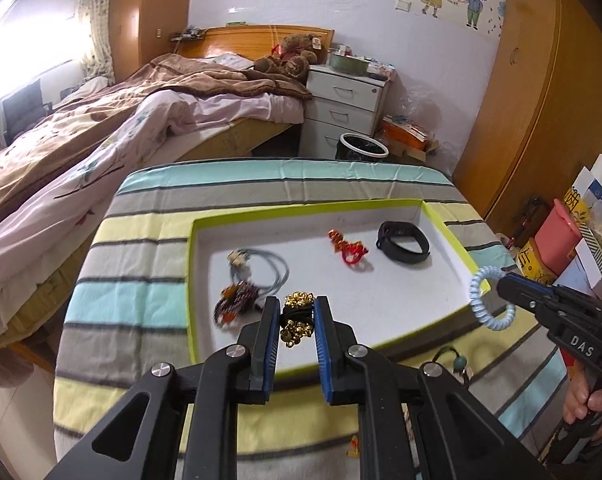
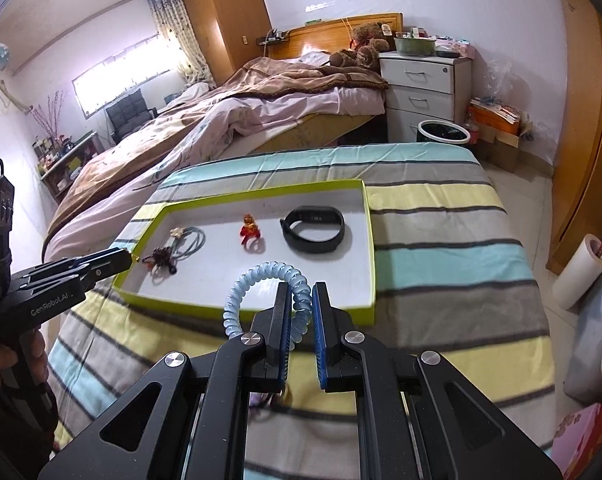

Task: Organize jewelry
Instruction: 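Carry both items into the green tray and open both tools to release them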

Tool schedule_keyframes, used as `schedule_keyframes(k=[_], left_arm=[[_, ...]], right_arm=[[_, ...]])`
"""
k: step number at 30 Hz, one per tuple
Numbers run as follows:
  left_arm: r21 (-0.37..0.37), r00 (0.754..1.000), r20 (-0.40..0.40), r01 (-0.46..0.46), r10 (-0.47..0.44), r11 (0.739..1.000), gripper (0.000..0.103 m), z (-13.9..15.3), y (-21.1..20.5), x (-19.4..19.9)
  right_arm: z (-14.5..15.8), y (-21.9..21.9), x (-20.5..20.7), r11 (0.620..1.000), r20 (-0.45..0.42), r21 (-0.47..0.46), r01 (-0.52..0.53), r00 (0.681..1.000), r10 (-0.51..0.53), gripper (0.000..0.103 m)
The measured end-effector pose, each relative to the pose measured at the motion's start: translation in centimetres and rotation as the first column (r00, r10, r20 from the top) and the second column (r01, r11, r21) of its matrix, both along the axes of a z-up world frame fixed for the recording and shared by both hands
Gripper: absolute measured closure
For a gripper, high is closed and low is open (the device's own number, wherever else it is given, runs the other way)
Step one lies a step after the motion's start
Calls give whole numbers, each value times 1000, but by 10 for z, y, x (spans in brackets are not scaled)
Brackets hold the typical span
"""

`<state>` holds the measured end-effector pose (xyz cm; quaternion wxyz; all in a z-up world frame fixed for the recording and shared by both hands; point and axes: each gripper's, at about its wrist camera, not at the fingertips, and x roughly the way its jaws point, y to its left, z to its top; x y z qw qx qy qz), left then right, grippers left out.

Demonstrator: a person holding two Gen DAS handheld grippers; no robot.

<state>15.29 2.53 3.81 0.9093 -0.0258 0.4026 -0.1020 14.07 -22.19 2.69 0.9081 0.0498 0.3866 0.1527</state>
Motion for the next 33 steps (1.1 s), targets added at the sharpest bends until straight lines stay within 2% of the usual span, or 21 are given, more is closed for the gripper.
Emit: schedule_keyframes(k=[11, 19, 33], left_arm=[[-12, 998, -51, 27, -27, 1000, 86, -18, -16, 57], [-14, 994, -104, 13, -14, 1000, 86, -40, -18, 84], [3, 990, -140, 18, -17, 1000, 86, -57, -25, 97]], right_arm=[[-21, 6, 47, 999, -75, -43, 4, 997, -7, 92], [-36, 7, 61, 997, -113, -76, -13, 994, 5, 92], [-46, 12, 65, 990, -121, -137, -34, 993, 17, 92]])
